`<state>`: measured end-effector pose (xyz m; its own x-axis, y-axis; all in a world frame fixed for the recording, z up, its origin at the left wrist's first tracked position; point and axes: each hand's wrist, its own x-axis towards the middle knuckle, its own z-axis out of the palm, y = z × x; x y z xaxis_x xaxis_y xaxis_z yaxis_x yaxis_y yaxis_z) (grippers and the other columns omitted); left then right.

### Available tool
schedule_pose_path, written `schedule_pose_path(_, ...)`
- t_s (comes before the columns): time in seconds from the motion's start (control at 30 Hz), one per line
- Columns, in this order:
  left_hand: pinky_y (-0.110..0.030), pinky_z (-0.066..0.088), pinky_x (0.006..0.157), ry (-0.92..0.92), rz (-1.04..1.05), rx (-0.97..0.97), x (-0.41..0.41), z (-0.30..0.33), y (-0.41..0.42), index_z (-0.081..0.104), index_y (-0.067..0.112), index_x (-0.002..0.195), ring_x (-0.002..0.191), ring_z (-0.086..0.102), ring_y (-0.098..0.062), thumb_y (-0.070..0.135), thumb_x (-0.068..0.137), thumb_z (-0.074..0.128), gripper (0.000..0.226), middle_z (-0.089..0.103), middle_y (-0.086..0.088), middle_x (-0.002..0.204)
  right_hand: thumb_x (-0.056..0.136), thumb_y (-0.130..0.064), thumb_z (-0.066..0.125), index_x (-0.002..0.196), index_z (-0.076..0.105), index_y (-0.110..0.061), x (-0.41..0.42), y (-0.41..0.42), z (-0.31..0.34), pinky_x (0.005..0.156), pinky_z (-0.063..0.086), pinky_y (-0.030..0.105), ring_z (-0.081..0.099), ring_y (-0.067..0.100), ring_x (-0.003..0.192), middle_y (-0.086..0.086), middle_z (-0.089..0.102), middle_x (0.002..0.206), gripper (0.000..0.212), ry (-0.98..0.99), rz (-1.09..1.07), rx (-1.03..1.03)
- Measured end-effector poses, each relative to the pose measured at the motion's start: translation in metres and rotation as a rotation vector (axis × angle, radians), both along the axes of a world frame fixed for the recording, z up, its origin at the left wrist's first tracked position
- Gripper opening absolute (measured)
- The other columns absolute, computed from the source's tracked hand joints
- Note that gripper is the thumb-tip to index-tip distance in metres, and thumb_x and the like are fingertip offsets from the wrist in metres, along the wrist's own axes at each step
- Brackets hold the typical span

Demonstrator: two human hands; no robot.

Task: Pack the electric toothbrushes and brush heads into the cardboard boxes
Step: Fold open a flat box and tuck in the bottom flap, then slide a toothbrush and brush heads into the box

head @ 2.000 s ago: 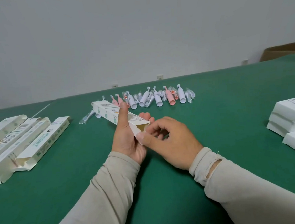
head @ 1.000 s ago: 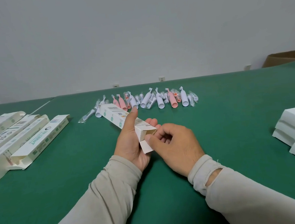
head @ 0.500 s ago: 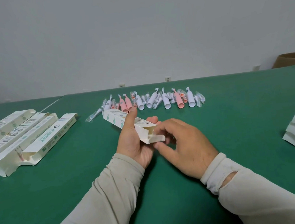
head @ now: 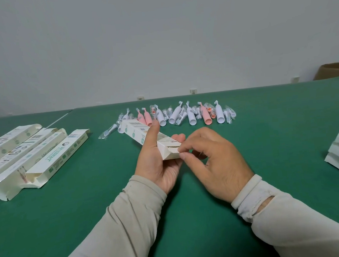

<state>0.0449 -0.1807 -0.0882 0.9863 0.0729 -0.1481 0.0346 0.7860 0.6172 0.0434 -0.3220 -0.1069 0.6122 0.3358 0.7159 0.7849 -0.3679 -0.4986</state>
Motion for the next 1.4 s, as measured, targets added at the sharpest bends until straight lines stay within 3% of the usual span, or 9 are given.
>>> schedule_pose_path(0.27,-0.053,0.055,0.089,-0.008,-0.163,0.115,-0.005,-0.002,-0.004,0.048,0.006,0.121,0.105,0.066,-0.032,0.054,0.080,0.072,0.067,0.055,-0.019,0.120,0.081,-0.043,0.070,0.084,0.059,-0.030,0.003,-0.008,0.004,0.065,0.050,0.031,0.054,0.010,0.068,-0.021,0.051,0.086,0.017,0.068,-0.133,-0.012)
schedule_pose_path(0.37,-0.046,0.060,0.075,-0.030,-0.046,0.284,-0.005,-0.001,-0.003,0.050,0.014,0.124,0.091,0.073,-0.024,0.060,0.062,0.078,0.082,0.060,-0.013,0.111,0.082,-0.030,0.076,0.083,0.064,-0.031,0.010,-0.010,-0.002,0.065,0.049,0.026,0.052,0.010,0.062,-0.017,0.055,0.087,0.011,0.198,-0.093,0.003)
schedule_pose_path(0.53,-0.037,0.052,0.077,-0.137,0.342,1.807,0.000,-0.015,0.034,0.048,0.036,0.114,0.094,0.058,-0.019,0.047,0.074,0.083,0.055,0.058,0.007,0.107,0.096,-0.018,0.061,0.085,0.066,-0.026,0.023,-0.016,0.005,0.051,0.046,0.020,0.055,0.007,0.052,-0.011,0.065,0.075,0.014,0.582,-0.089,0.548)
schedule_pose_path(0.6,-0.042,0.051,0.082,-0.088,0.284,2.038,0.001,-0.017,0.046,0.045,0.039,0.114,0.099,0.054,-0.021,0.050,0.074,0.080,0.054,0.051,0.008,0.107,0.102,-0.036,0.050,0.089,0.065,-0.024,0.026,-0.024,0.013,0.050,0.050,0.026,0.060,0.011,0.054,-0.001,0.067,0.084,0.024,0.662,-0.131,0.715)
schedule_pose_path(0.7,-0.042,0.050,0.084,-0.081,0.258,2.085,0.002,-0.018,0.049,0.044,0.040,0.118,0.105,0.050,-0.019,0.051,0.075,0.079,0.056,0.049,0.011,0.113,0.101,-0.048,0.049,0.096,0.065,-0.022,0.027,-0.035,0.019,0.055,0.055,0.032,0.066,0.016,0.059,-0.001,0.071,0.089,0.031,0.730,-0.124,0.771)
schedule_pose_path(0.87,-0.040,0.047,0.087,-0.128,0.273,2.048,0.001,-0.021,0.050,0.047,0.036,0.121,0.108,0.048,-0.019,0.054,0.072,0.079,0.061,0.050,0.010,0.116,0.094,-0.010,0.063,0.095,0.063,-0.016,0.027,-0.036,0.018,0.057,0.057,0.025,0.071,0.014,0.062,0.012,0.070,0.088,0.007,0.669,-0.161,0.693)
schedule_pose_path(1.1,-0.037,0.048,0.074,-0.160,0.222,2.070,0.001,-0.015,0.043,0.046,0.038,0.102,0.086,0.051,-0.010,0.102,0.060,0.026,0.079,0.053,0.015,0.094,0.098,0.000,0.049,0.093,0.052,-0.010,0.034,-0.042,0.013,0.058,0.058,0.028,0.074,0.021,0.065,0.019,0.068,0.085,0.011,0.741,-0.128,0.737)
schedule_pose_path(1.27,-0.030,0.041,0.062,-0.220,0.263,2.115,0.010,-0.013,0.043,0.046,0.041,0.101,0.080,0.051,-0.005,0.104,0.057,0.016,0.082,0.053,0.018,0.091,0.099,-0.006,0.050,0.094,0.050,-0.019,0.038,-0.045,0.007,0.056,0.058,0.031,0.072,0.019,0.060,0.008,0.070,0.078,0.014,0.738,-0.134,0.585)
schedule_pose_path(1.4,-0.032,0.047,0.068,-0.222,0.242,2.055,0.011,-0.022,0.049,0.049,0.041,0.102,0.082,0.052,-0.002,0.103,0.058,0.023,0.081,0.056,0.018,0.092,0.091,-0.017,0.066,0.091,0.055,-0.040,0.038,-0.049,0.003,0.072,0.048,0.018,0.054,0.000,0.065,-0.020,0.057,0.095,0.024,0.380,-0.344,0.242)
